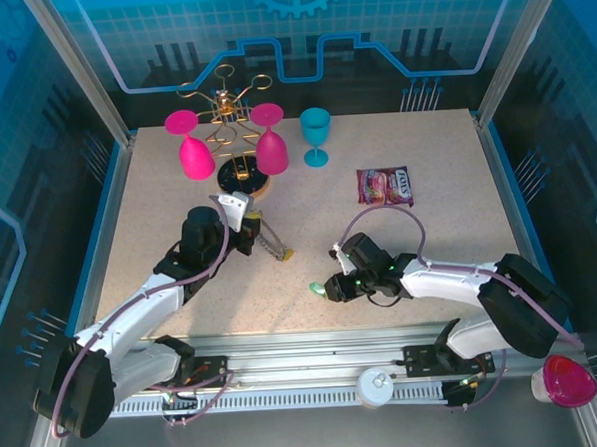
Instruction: Put the keys on the keyring
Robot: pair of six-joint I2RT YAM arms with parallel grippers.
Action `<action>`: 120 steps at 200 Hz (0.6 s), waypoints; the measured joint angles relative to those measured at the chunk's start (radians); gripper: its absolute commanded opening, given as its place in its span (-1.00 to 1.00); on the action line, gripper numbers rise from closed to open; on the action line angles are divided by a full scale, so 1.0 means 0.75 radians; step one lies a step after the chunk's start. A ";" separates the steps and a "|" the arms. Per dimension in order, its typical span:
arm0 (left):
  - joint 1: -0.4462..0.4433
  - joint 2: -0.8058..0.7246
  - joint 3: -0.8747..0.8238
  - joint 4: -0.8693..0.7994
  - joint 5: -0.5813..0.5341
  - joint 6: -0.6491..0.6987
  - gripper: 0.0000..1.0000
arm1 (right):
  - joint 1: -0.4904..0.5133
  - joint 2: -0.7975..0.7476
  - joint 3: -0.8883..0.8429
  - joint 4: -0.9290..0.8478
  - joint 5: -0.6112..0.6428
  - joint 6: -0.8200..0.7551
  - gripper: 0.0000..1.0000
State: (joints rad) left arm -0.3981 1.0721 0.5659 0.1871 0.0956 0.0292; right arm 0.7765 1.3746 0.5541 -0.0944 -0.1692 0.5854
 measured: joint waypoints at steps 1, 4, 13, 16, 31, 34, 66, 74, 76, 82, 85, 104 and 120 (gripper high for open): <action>0.000 0.000 0.000 0.000 0.000 0.000 -1.00 | 0.000 0.000 0.002 -0.004 0.000 0.003 -0.37; 0.000 0.000 0.000 0.000 0.000 0.000 -1.00 | 0.000 0.000 0.008 -0.020 0.000 0.017 -0.37; -0.001 0.000 0.000 0.000 0.000 0.000 -1.00 | 0.000 0.005 0.028 -0.064 0.000 0.048 -0.36; -0.001 0.000 0.000 0.000 0.000 0.000 -1.00 | 0.000 0.009 0.036 -0.079 -0.001 0.060 -0.37; -0.003 0.000 0.000 0.000 0.001 0.000 -1.00 | -0.001 0.031 0.075 -0.134 -0.007 0.116 -0.37; -0.003 0.000 0.000 0.000 0.001 0.000 -1.00 | -0.001 0.036 0.082 -0.144 -0.008 0.125 -0.37; -0.003 0.000 0.000 0.000 0.000 0.000 -1.00 | -0.002 0.152 0.154 -0.185 -0.066 0.221 -0.41; -0.003 0.000 0.000 0.000 0.000 0.000 -1.00 | -0.002 0.178 0.164 -0.191 -0.075 0.237 -0.44; -0.003 0.000 0.000 0.000 0.000 0.000 -1.00 | -0.002 0.185 0.166 -0.192 -0.078 0.239 -0.44; -0.004 0.000 0.000 0.000 0.000 0.000 -1.00 | -0.002 0.198 0.169 -0.193 -0.082 0.248 -0.46; -0.004 0.000 0.000 0.000 0.000 0.000 -1.00 | -0.002 0.202 0.171 -0.193 -0.083 0.254 -0.47; -0.004 0.000 0.000 0.000 0.000 0.000 -1.00 | -0.007 0.208 0.181 -0.199 -0.097 0.278 -0.55; -0.005 0.000 0.000 0.000 -0.001 0.001 -1.00 | -0.007 0.214 0.183 -0.199 -0.105 0.293 -0.62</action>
State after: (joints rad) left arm -0.4015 1.0721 0.5659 0.1871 0.0952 0.0296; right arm 0.7712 1.5349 0.6914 -0.2436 -0.2478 0.8055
